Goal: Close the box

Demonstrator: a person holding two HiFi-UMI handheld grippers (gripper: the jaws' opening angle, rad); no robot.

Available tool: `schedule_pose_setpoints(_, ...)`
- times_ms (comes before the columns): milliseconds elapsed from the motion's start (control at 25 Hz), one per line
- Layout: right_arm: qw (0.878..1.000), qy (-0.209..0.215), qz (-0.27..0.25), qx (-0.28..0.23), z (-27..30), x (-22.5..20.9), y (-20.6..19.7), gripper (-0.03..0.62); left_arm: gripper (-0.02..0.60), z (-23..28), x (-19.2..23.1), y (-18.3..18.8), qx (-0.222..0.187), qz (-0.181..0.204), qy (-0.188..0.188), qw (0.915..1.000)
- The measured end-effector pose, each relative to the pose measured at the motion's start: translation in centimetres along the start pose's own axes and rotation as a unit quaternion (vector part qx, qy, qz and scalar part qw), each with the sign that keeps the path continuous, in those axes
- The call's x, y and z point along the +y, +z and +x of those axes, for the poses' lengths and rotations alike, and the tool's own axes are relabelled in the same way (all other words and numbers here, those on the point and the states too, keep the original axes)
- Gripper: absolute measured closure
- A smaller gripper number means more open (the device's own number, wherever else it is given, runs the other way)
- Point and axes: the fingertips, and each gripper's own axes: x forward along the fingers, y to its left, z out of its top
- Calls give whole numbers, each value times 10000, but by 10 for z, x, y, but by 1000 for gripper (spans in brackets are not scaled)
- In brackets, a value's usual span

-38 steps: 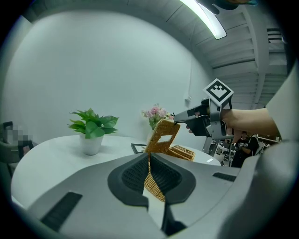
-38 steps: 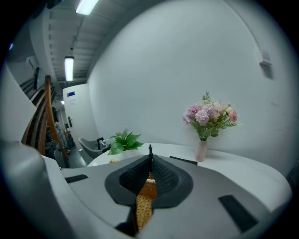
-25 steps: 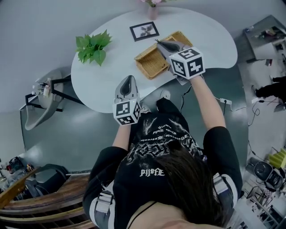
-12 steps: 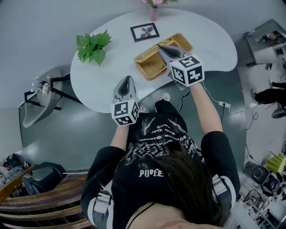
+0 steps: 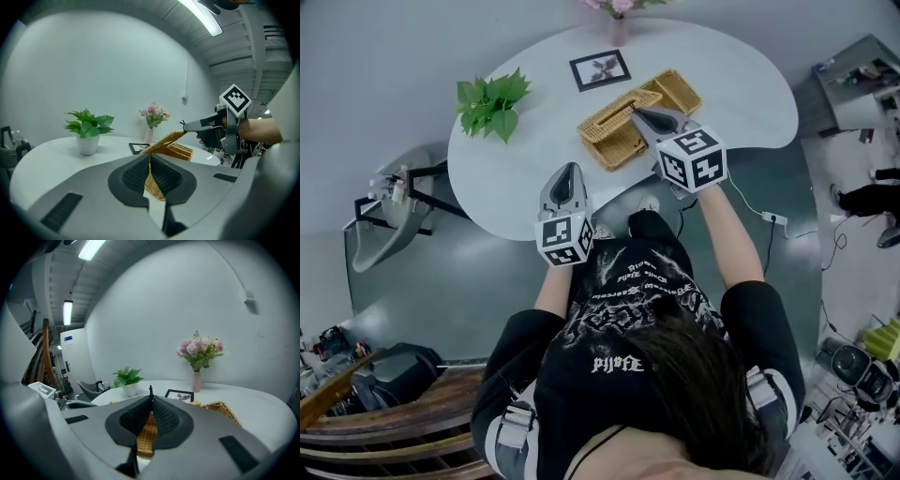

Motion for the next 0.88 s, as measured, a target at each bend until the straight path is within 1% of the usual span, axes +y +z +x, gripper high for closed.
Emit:
schedule_pose_setpoints(680,9998,-184,96,24,-8,-1,-22,553,552,5,-8,-5,40,-39,-72,10000)
schedule_pose_setpoints(880,9996,-232,179,57,-12,-2,-33,553,552,6,-7,-4,20,-80,-33,10000)
